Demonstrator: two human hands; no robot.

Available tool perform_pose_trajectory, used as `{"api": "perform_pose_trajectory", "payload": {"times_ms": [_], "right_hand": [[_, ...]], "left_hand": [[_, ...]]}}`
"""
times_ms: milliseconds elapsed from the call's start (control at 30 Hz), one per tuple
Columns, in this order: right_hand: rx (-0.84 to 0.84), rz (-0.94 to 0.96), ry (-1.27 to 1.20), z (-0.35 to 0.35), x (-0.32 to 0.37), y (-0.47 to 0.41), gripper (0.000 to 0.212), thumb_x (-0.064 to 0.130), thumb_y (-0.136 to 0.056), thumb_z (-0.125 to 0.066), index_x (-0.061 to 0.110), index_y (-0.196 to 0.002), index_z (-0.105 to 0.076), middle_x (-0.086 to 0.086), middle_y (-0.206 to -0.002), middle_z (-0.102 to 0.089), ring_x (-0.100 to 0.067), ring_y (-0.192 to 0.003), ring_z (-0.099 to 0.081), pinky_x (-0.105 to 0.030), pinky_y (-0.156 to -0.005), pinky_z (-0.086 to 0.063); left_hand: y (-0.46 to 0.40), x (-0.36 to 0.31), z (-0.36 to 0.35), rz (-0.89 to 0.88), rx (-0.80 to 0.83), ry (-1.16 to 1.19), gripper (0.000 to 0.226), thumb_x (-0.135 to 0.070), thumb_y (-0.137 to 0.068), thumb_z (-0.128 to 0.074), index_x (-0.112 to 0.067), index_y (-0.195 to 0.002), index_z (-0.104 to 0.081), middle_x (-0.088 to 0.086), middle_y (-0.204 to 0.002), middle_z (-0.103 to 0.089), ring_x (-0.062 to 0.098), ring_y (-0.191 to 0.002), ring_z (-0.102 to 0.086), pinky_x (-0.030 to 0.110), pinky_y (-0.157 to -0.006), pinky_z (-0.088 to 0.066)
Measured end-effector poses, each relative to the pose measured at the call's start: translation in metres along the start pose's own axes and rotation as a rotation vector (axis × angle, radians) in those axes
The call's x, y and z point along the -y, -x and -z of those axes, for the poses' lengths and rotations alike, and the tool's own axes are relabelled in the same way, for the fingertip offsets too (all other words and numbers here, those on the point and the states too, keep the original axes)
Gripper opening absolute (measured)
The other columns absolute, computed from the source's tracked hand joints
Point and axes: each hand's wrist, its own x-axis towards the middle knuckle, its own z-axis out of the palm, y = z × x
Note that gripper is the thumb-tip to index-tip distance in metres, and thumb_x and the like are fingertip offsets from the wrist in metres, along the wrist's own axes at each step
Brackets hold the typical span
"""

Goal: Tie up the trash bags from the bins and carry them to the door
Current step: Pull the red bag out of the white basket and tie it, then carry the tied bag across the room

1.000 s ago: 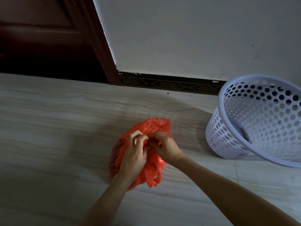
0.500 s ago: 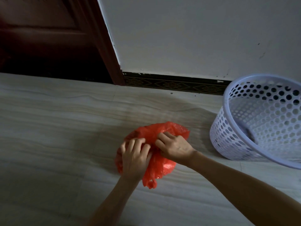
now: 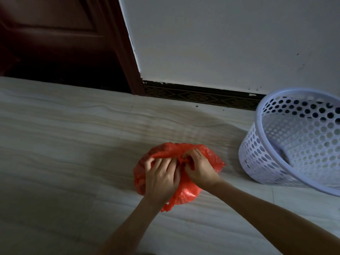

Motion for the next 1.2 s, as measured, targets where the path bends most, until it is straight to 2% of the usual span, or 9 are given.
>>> {"api": "perform_pose_trajectory", "payload": {"times_ms": [67, 233, 300, 367, 567, 867, 1000, 1100, 1200], "right_hand": [[0.023, 0.096, 0.12, 0.002, -0.003, 0.002, 0.023, 0.013, -0.081, -0.047, 0.002, -0.096, -0.059, -0.015, -0.093, -0.06, -0.029, -0.087, -0.058, -0.03, -0.078, -0.046], [-0.156, 0.663, 0.753, 0.021, -0.021, -0.003, 0.026, 0.013, -0.096, -0.034, 0.008, -0.088, -0.058, -0.008, -0.07, -0.059, -0.026, -0.058, -0.055, -0.035, -0.054, -0.047], [-0.187, 0.743, 0.842, 0.03, -0.021, -0.005, 0.032, 0.01, -0.095, -0.033, 0.01, -0.083, -0.062, -0.005, -0.067, -0.059, -0.025, -0.056, -0.053, -0.032, -0.051, -0.045], [-0.187, 0.772, 0.885, 0.034, -0.02, -0.005, 0.02, 0.01, -0.088, -0.044, 0.012, -0.08, -0.061, -0.004, -0.066, -0.058, -0.024, -0.055, -0.052, -0.031, -0.049, -0.043], [-0.07, 0.7, 0.887, 0.041, -0.022, -0.003, 0.007, 0.018, -0.08, -0.053, 0.018, -0.08, -0.059, -0.003, -0.07, -0.056, -0.024, -0.059, -0.053, -0.033, -0.053, -0.041], [0.02, 0.635, 0.91, 0.046, -0.034, 0.0, 0.011, 0.018, -0.079, -0.052, 0.021, -0.078, -0.062, 0.001, -0.07, -0.058, -0.024, -0.062, -0.054, -0.034, -0.056, -0.045], [0.115, 0.512, 0.856, 0.045, -0.023, 0.002, 0.017, 0.015, -0.07, -0.045, 0.021, -0.071, -0.061, 0.001, -0.068, -0.06, -0.022, -0.058, -0.055, -0.032, -0.051, -0.049], [0.192, 0.373, 0.795, 0.054, 0.019, 0.005, 0.018, 0.01, -0.064, -0.043, 0.017, -0.062, -0.06, 0.0, -0.058, -0.059, -0.022, -0.047, -0.057, -0.027, -0.036, -0.044], [0.316, 0.193, 0.761, 0.077, 0.078, 0.009, 0.014, 0.009, -0.058, -0.072, 0.017, -0.061, -0.06, -0.001, -0.052, -0.059, -0.019, -0.038, -0.055, -0.024, -0.028, -0.037]], "left_hand": [[0.001, 0.0, 0.001, 0.008, 0.01, -0.026, 0.023, -0.032, -0.084, -0.052, -0.017, -0.09, -0.068, -0.004, -0.082, -0.068, 0.016, -0.082, -0.058, 0.04, -0.086, -0.038], [-0.005, 0.007, 0.0, -0.085, -0.006, -0.054, 0.013, -0.029, -0.083, -0.055, -0.022, -0.076, -0.063, -0.007, -0.07, -0.062, 0.014, -0.08, -0.052, 0.037, -0.083, -0.035], [-0.007, 0.012, 0.001, -0.172, 0.0, -0.099, 0.012, -0.024, -0.084, -0.06, -0.023, -0.072, -0.06, -0.006, -0.068, -0.06, 0.017, -0.073, -0.057, 0.036, -0.078, -0.036], [-0.01, 0.016, 0.001, -0.25, 0.009, -0.15, 0.013, -0.02, -0.08, -0.065, -0.024, -0.073, -0.055, -0.005, -0.068, -0.059, 0.019, -0.07, -0.058, 0.036, -0.076, -0.035], [-0.017, 0.026, -0.002, -0.405, -0.003, -0.199, 0.01, -0.016, -0.082, -0.053, -0.023, -0.079, -0.047, -0.004, -0.063, -0.055, 0.018, -0.069, -0.048, 0.036, -0.073, -0.035], [0.002, 0.059, -0.01, -0.383, 0.038, -0.202, 0.015, -0.01, -0.075, -0.049, -0.022, -0.082, -0.045, -0.005, -0.062, -0.057, 0.018, -0.072, -0.037, 0.037, -0.073, -0.032], [-0.002, 0.051, 0.006, -0.271, 0.268, -0.253, 0.014, -0.015, -0.073, -0.052, -0.023, -0.081, -0.045, -0.005, -0.061, -0.055, 0.019, -0.068, -0.045, 0.035, -0.068, -0.031], [-0.021, 0.037, 0.047, -0.095, 0.562, -0.26, 0.021, -0.027, -0.065, -0.067, -0.024, -0.081, -0.053, -0.002, -0.065, -0.055, 0.022, -0.064, -0.053, 0.036, -0.063, -0.037], [-0.044, 0.038, 0.122, 0.136, 0.783, -0.242, 0.034, -0.039, -0.075, -0.051, -0.024, -0.103, -0.064, 0.005, -0.091, -0.065, 0.026, -0.08, -0.063, 0.043, -0.071, -0.052]]}}
